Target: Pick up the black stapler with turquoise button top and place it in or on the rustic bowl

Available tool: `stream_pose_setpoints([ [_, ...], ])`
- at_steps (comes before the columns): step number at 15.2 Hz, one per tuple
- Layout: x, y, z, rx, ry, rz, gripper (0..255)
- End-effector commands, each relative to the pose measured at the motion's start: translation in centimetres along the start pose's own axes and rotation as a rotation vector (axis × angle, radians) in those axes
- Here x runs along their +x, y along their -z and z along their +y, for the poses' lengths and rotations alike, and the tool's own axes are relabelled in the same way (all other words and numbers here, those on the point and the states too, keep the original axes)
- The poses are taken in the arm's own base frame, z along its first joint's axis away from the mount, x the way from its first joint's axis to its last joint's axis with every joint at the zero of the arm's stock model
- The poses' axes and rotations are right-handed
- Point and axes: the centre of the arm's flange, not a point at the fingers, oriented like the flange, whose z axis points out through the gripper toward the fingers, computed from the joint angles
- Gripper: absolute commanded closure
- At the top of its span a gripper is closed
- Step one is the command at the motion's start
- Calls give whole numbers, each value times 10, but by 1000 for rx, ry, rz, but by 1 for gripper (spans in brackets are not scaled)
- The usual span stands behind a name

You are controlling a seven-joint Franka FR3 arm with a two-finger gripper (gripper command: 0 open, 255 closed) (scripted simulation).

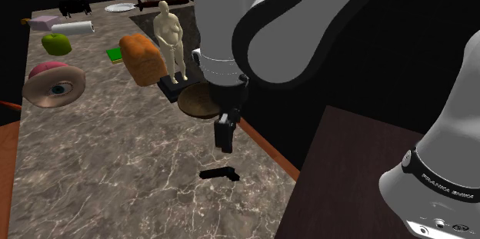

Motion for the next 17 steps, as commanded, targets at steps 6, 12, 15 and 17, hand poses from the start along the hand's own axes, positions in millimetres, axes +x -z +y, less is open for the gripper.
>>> stream_pose_setpoints([
  [6,29,-83,-25,-20,62,-26,0],
  [12,28,-115,-25,-20,62,-26,0],
  [15,28,-123,-24,-20,62,-26,0],
  [17,28,-123,-24,-20,62,-26,0],
])
